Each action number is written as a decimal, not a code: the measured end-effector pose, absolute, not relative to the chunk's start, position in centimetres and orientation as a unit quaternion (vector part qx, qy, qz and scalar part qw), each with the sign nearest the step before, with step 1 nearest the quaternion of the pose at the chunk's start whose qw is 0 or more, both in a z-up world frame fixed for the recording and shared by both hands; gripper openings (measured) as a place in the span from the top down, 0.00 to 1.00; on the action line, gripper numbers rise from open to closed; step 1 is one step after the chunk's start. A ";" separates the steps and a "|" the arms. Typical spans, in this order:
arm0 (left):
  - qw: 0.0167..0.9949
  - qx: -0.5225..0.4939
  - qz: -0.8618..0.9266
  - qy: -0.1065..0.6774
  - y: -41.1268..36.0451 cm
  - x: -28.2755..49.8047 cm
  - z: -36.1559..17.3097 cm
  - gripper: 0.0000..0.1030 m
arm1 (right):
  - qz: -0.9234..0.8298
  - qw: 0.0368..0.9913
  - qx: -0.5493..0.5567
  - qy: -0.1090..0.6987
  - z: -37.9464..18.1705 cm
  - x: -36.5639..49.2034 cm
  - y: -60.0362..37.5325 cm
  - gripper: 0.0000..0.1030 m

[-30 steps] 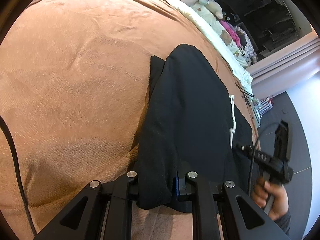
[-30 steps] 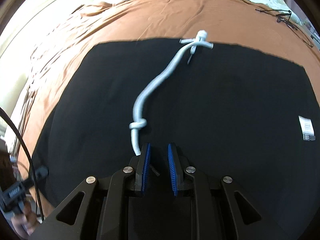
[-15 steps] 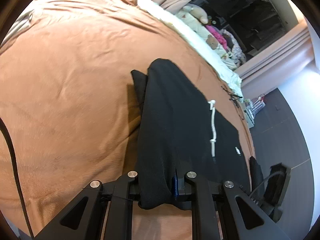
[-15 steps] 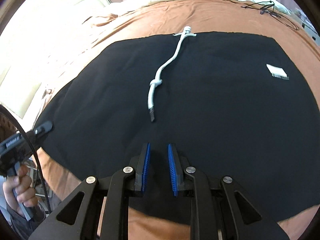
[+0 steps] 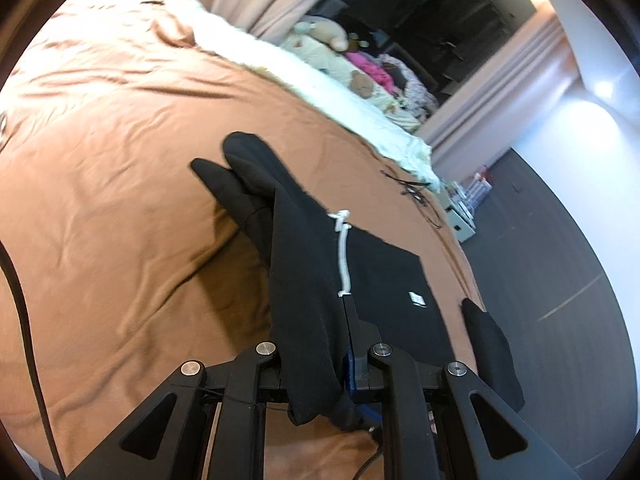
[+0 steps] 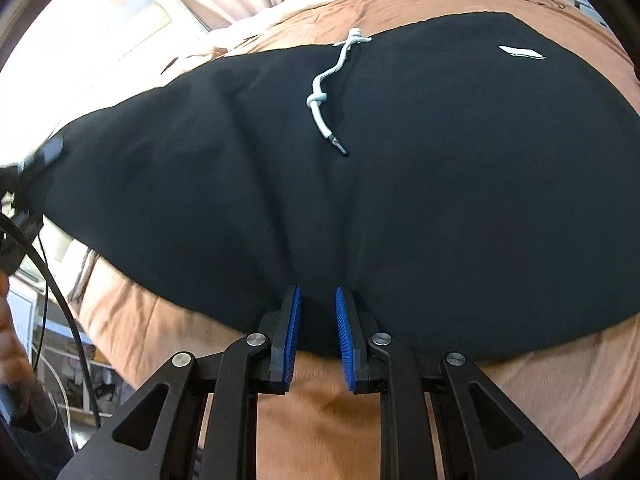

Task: Fold large clothes
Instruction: 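Lift the held edge and fold it over the bundle with both tools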

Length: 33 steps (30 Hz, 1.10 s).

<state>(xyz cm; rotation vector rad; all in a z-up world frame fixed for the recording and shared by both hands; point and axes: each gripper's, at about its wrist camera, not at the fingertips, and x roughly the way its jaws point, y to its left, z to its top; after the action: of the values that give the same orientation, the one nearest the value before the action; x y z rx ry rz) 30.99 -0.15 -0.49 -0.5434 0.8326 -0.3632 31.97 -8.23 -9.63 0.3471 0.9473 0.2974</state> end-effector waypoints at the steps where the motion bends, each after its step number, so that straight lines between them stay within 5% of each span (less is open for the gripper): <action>1: 0.865 -0.255 -0.179 0.393 -0.8 31.1 0.1 0.85 | 0.141 0.869 0.161 0.446 -9.4 31.8 -8.5 0.85; 13: 0.867 -0.199 -0.250 0.382 -8.8 32.1 4.4 0.85 | 0.078 0.901 0.175 0.390 -7.4 30.0 -14.9 0.83; 15: 0.865 -0.191 -0.262 0.383 -10.4 32.5 4.8 0.85 | 0.070 0.910 0.166 0.374 -7.0 29.7 -15.9 0.52; 16: 0.864 -0.187 -0.268 0.384 -11.2 32.7 5.0 0.85 | 0.064 0.917 0.164 0.359 -6.8 29.5 -16.5 0.20; 17: 0.862 -0.182 -0.275 0.385 -12.1 32.9 5.1 0.85 | 0.061 0.921 0.164 0.349 -6.5 29.2 -16.9 0.16; 33: 0.806 -0.133 -0.365 0.446 -25.1 34.9 1.5 0.85 | 0.028 0.916 0.228 0.328 -5.2 25.9 -26.5 0.16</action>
<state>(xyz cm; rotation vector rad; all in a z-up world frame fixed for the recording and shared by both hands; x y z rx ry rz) 34.93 -25.13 1.54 -0.2840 0.9543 -0.7820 25.86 -26.45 -5.18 0.4697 0.6745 0.0566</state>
